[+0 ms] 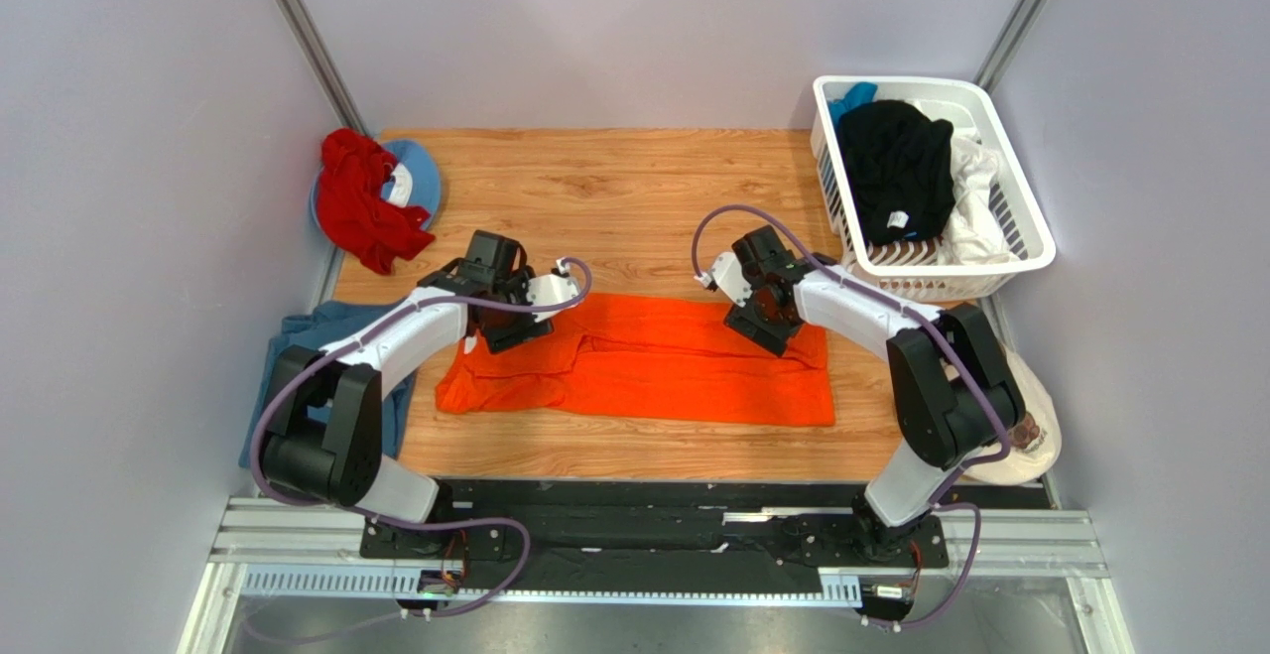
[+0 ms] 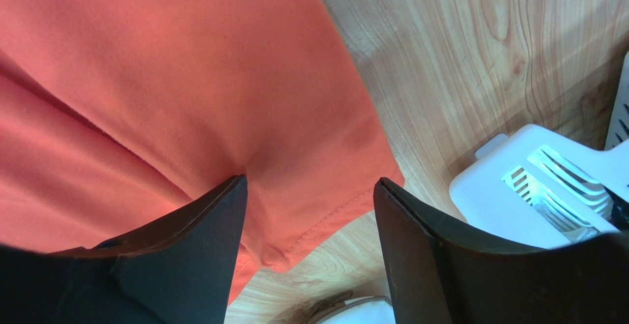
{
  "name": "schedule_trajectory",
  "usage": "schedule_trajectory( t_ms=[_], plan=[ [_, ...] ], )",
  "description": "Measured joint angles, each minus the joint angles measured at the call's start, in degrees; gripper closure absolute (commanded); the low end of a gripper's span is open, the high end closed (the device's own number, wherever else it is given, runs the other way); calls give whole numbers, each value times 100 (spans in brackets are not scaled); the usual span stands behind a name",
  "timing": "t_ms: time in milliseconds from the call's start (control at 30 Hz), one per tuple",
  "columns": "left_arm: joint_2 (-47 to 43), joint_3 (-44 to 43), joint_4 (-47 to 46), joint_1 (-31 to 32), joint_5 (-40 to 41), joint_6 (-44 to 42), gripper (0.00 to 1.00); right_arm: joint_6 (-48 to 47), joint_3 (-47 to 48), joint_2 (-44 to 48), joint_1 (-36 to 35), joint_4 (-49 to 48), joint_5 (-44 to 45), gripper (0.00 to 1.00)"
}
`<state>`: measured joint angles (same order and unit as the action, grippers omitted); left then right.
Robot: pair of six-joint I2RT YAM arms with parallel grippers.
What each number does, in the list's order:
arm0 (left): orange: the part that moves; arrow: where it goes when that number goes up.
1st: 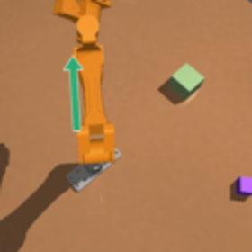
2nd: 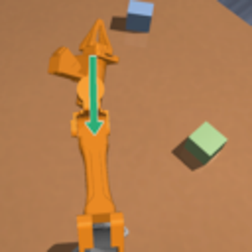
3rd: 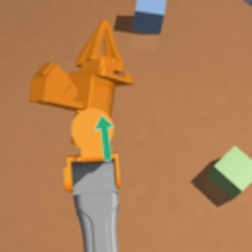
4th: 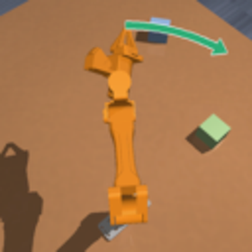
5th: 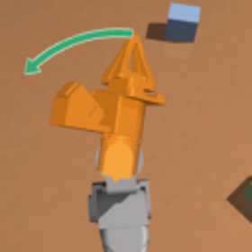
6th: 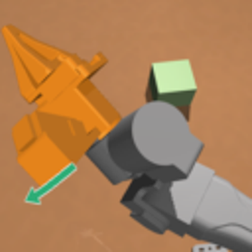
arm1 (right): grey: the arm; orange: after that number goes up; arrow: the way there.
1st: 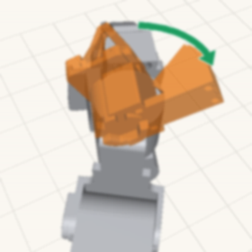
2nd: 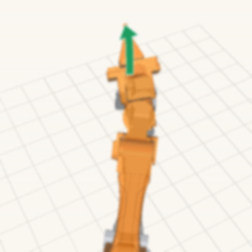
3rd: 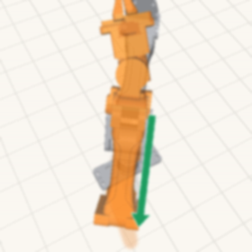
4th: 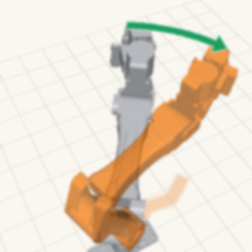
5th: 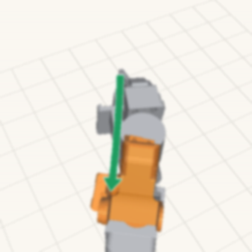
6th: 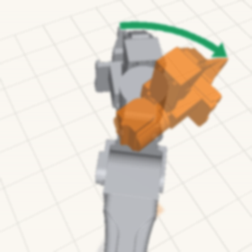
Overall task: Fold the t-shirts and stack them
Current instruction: Fold the tshirt
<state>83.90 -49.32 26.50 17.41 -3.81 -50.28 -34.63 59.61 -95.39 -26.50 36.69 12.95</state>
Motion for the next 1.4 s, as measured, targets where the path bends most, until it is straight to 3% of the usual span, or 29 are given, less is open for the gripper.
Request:
schedule_trajectory(
  t_ms=[267,767,1400],
  plan=[
    [37,0,103,0,-37,42,25,-33,2,-66,-4,-79,-22,32],
    [1073,-562,28,2,286,4,21,-35,-326,-33,-125,-232,-90,32],
    [3521,-3475,-688,2,1174,-162,21,177,-529,192,-748,-214,-269,32]
  ],
)
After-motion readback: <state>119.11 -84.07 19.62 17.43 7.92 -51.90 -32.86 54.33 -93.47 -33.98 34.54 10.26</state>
